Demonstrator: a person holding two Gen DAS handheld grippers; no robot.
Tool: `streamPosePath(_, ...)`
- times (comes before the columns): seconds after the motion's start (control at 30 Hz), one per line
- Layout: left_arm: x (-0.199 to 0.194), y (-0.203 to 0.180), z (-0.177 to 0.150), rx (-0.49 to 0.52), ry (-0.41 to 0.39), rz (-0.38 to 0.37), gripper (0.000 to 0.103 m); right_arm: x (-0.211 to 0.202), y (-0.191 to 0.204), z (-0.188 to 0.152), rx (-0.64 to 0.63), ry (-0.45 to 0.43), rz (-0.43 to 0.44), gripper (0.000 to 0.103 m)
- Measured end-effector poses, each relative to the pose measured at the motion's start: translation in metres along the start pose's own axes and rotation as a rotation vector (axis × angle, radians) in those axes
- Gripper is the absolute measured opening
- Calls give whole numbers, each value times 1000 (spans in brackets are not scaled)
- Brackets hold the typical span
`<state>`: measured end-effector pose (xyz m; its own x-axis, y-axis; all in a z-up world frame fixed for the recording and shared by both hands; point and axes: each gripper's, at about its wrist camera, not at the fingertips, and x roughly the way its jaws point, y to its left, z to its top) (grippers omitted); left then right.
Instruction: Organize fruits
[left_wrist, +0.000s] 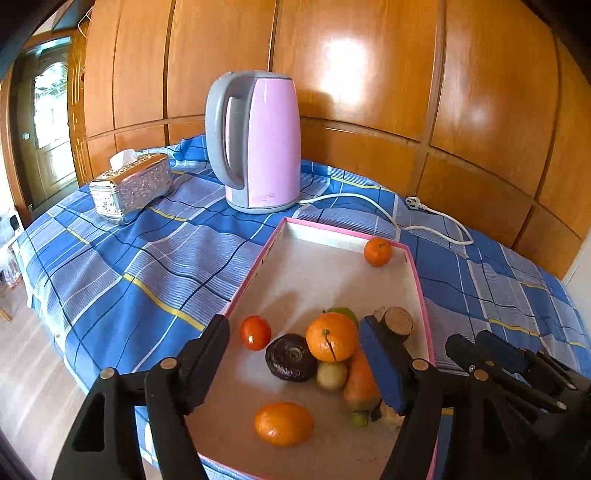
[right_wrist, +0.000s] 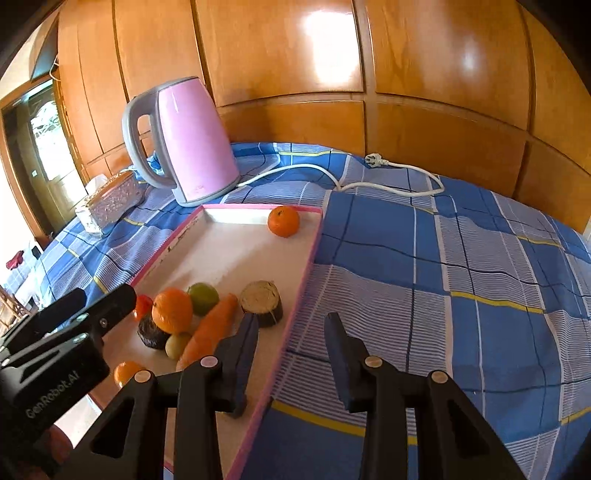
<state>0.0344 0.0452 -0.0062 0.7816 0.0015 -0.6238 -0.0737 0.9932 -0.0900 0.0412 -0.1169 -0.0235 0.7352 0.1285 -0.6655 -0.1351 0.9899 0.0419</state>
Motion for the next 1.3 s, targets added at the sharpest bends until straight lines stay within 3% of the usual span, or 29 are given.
streamPosePath(0.4, -10, -3, -10, 11, -6, 5, 86, -6, 5, -11, -31, 0, -23, 38)
streamPosePath(1.3, -11, -2, -11, 5, -7, 12, 88, -10, 7, -14, -35, -5, -28, 38)
